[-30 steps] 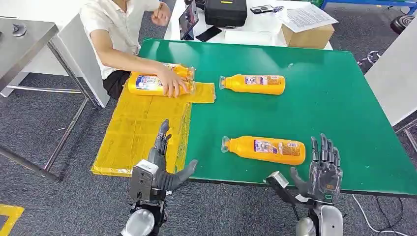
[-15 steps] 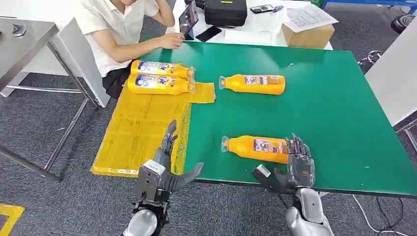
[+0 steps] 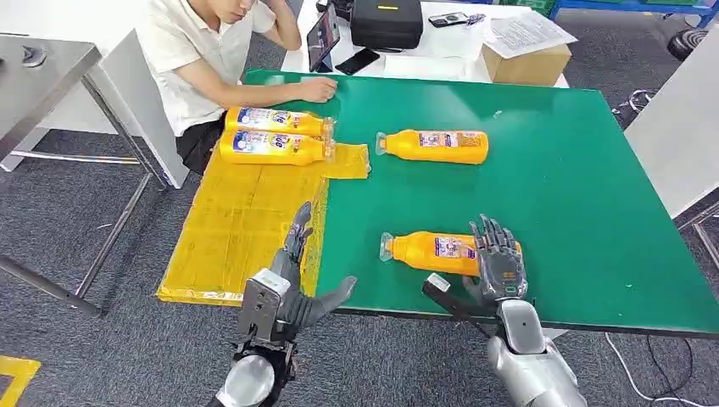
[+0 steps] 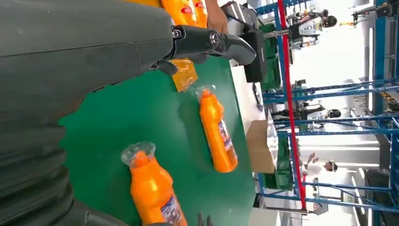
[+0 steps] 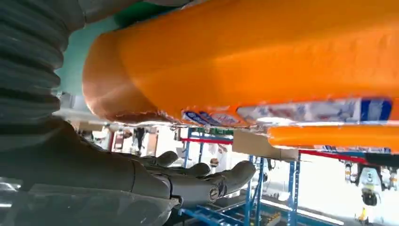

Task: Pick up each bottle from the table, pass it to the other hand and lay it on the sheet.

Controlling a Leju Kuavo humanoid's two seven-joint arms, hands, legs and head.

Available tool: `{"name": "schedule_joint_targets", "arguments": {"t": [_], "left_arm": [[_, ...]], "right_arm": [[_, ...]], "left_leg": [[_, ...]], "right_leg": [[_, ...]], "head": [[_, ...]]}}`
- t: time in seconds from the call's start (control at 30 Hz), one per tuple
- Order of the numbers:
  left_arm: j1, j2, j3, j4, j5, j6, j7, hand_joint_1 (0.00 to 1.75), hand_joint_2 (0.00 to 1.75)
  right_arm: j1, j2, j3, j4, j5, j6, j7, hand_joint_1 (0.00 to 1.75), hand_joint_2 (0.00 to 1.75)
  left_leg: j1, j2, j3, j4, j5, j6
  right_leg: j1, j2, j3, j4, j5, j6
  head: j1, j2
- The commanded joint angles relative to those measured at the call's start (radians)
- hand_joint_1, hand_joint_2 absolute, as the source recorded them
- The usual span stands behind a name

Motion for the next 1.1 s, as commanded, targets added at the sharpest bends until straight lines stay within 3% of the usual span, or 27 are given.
{"name": "schedule_joint_targets", "arguments": {"t": [0.03,0.33,0.43,0.47,0.5,0.7,0.73,0.83,1.1], "left_arm": [[-0.005,0.019,-0.014,0.009,-0.025,0.001,0.037,0.0,1.75],[-0.005,0.019,-0.014,0.008,-0.026,0.001,0.037,0.0,1.75],[-0.008,0.027,-0.031,0.007,-0.038,-0.019,0.059,0.0,1.75],[-0.009,0.027,-0.034,0.007,-0.039,-0.026,0.067,0.0,1.75],[-0.011,0.029,-0.038,0.009,-0.039,-0.034,0.073,0.0,1.75],[-0.015,0.031,-0.046,0.015,-0.038,-0.045,0.079,0.0,1.75],[-0.027,0.04,-0.063,0.024,-0.028,-0.068,0.082,0.0,1.75],[-0.048,0.039,-0.079,0.052,-0.004,-0.089,0.073,0.0,1.75],[-0.049,0.04,-0.09,0.049,-0.001,-0.094,0.072,0.0,1.75]], "right_arm": [[-0.076,-0.028,0.092,0.151,0.001,0.237,0.157,0.0,1.75],[-0.075,-0.03,0.092,0.151,0.001,0.238,0.157,0.0,1.75],[-0.087,-0.032,0.073,0.156,-0.051,0.318,0.135,0.02,1.75],[-0.094,-0.041,0.085,0.152,-0.059,0.346,0.122,1.34,1.75],[-0.107,-0.048,0.089,0.156,-0.088,0.384,0.084,1.75,1.75],[-0.116,-0.062,0.076,0.147,-0.161,0.433,0.03,1.75,1.75],[-0.097,-0.114,0.034,0.081,-0.416,0.615,-0.161,1.75,1.75],[-0.065,-0.152,0.033,0.019,-0.592,0.724,-0.259,1.75,1.75],[-0.056,-0.174,0.058,-0.004,-0.636,0.729,-0.273,1.75,1.75]], "left_leg": [[0.001,-0.002,0.002,-0.001,0.001,-0.002],[0.001,-0.004,0.007,-0.001,0.001,-0.002],[0.0,-0.002,0.008,-0.001,0.0,0.0],[0.001,-0.004,0.008,-0.001,0.001,-0.001],[0.001,-0.003,0.008,-0.001,0.001,-0.001],[0.001,-0.003,0.008,-0.001,0.001,-0.001],[0.0,-0.004,0.009,-0.001,0.001,-0.001],[0.001,-0.009,0.009,-0.002,0.003,-0.001],[0.001,-0.004,0.013,-0.002,0.0,-0.002]], "right_leg": [[0.001,0.0,0.002,-0.001,0.0,-0.002],[0.001,-0.002,0.002,-0.003,0.0,-0.002],[0.0,-0.001,0.008,-0.002,0.0,-0.001],[0.001,-0.002,0.008,-0.003,0.0,-0.002],[0.001,-0.002,0.008,-0.002,0.0,-0.001],[0.001,-0.002,0.008,-0.002,0.001,-0.002],[0.0,-0.002,0.008,-0.002,0.001,-0.001],[0.001,-0.007,0.003,-0.004,0.0,-0.002],[0.001,-0.002,0.014,-0.004,0.0,-0.001]], "head": [[0.0,0.0],[0.0,0.0],[0.0,0.0],[0.0,0.0],[0.0,0.0],[0.0,0.0],[0.0,0.0],[0.0,0.0],[0.0,0.0]]}}
